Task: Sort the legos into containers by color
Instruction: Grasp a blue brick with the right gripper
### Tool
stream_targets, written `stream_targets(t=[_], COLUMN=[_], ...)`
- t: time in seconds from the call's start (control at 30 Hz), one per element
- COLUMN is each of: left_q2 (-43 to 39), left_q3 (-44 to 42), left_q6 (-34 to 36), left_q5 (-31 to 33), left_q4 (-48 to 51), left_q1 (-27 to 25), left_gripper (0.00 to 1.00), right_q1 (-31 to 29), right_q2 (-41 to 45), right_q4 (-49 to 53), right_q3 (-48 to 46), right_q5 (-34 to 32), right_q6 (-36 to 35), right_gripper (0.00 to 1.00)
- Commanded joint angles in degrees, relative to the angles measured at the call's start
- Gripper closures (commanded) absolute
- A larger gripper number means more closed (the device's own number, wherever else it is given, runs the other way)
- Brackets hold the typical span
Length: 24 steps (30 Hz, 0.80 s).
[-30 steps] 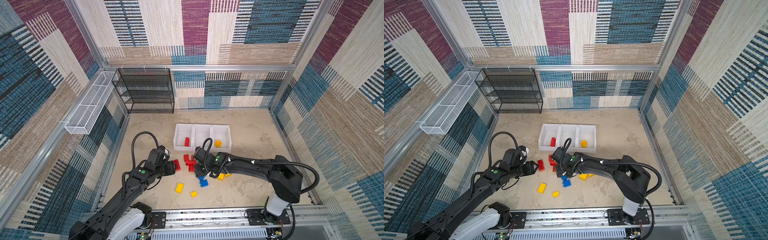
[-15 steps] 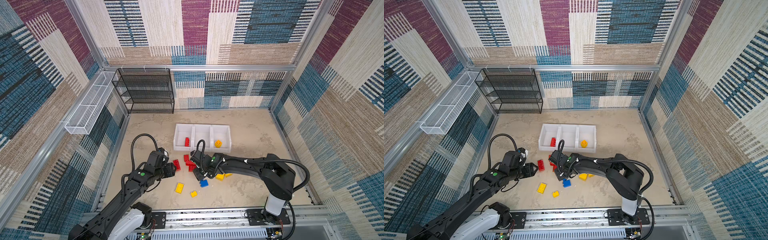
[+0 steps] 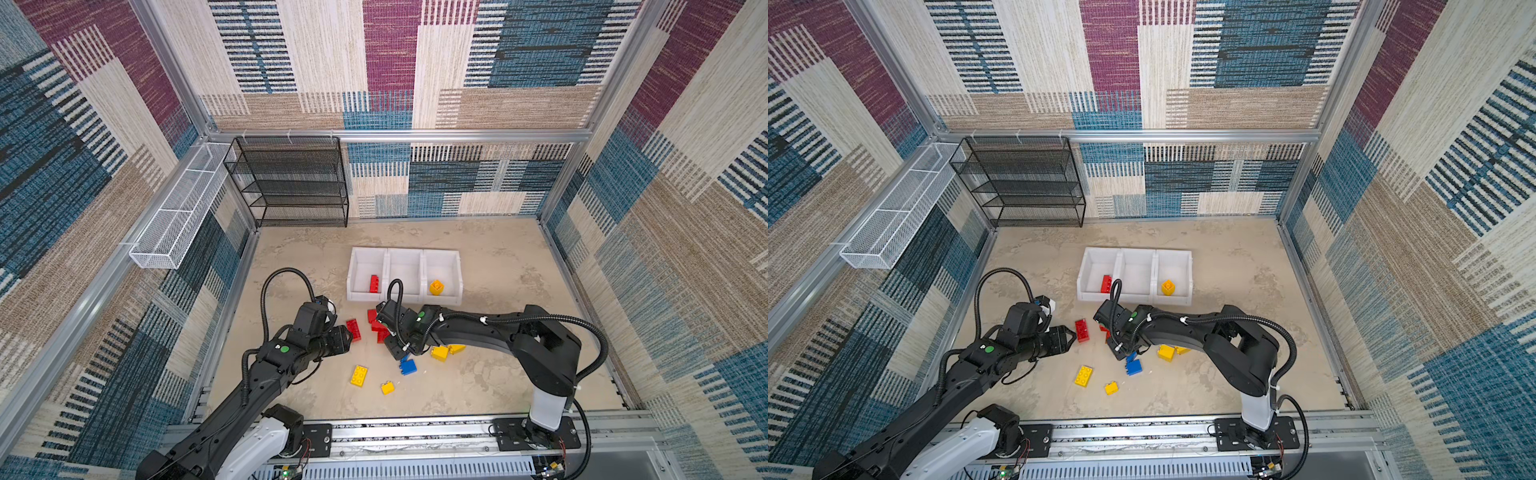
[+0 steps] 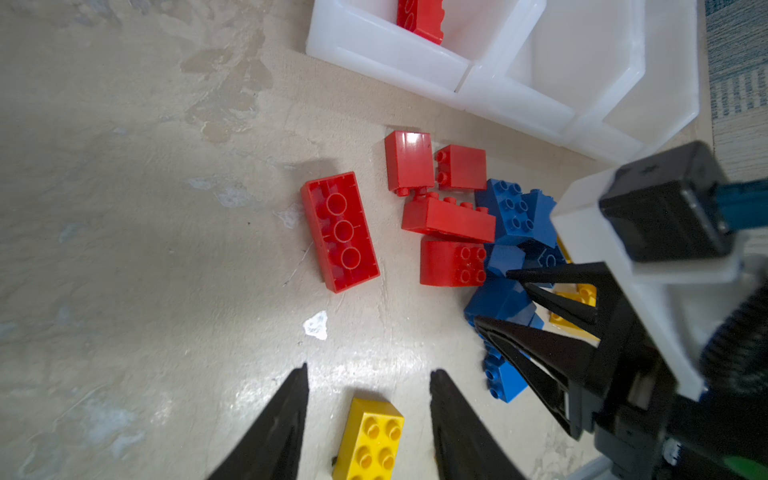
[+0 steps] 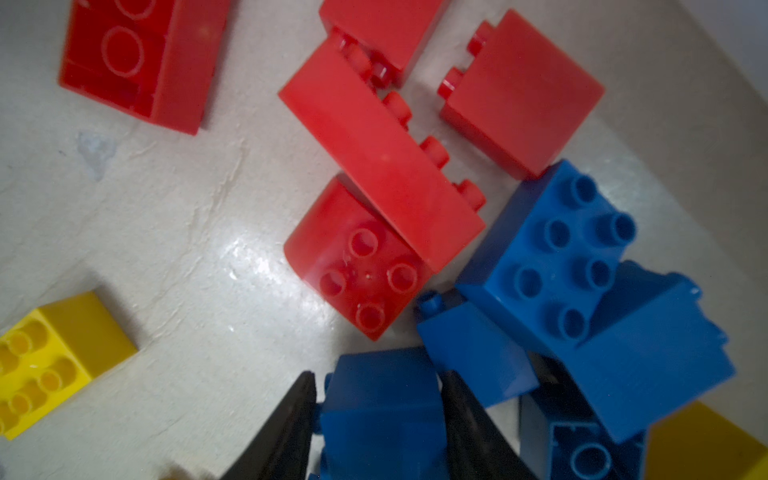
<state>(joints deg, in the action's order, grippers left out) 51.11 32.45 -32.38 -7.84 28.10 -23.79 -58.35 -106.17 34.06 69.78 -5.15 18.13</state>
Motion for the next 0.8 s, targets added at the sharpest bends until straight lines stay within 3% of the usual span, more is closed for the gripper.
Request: stream_targets(t=[0.0,0.27,0.6,0.77], left_q2=[-0.10,-0.29,-1.27,-1.32], left_q3=[-0.10,-0.19,-0.72,-0.79], left_q6=[-0.31,-0.21,-0.42,-0.47], left_q5=[0.01,0.02,0.45,0.37], left_q4=[-0.13,0.03,0.21,0.21], left_q1=[0.02,-0.01,0.03,0.02], left_gripper=[0.49,0.49,0.49,0.49], right_q1=[-0.08,-0.19,-0.24,-0.20], right_q2=[-0.33,-0.96,-0.77,0.25], right_q4=[0.49,0.84,2.23,2.41], right_q3=[-0.10,-0.08,0.12,0.95], right_q5=[-0.38,-0.78,-2.50,-2.07], right_q6=[0.28,0.50,0.68,0.94], right_gripper=[0.47,0.44,0.56,0.57])
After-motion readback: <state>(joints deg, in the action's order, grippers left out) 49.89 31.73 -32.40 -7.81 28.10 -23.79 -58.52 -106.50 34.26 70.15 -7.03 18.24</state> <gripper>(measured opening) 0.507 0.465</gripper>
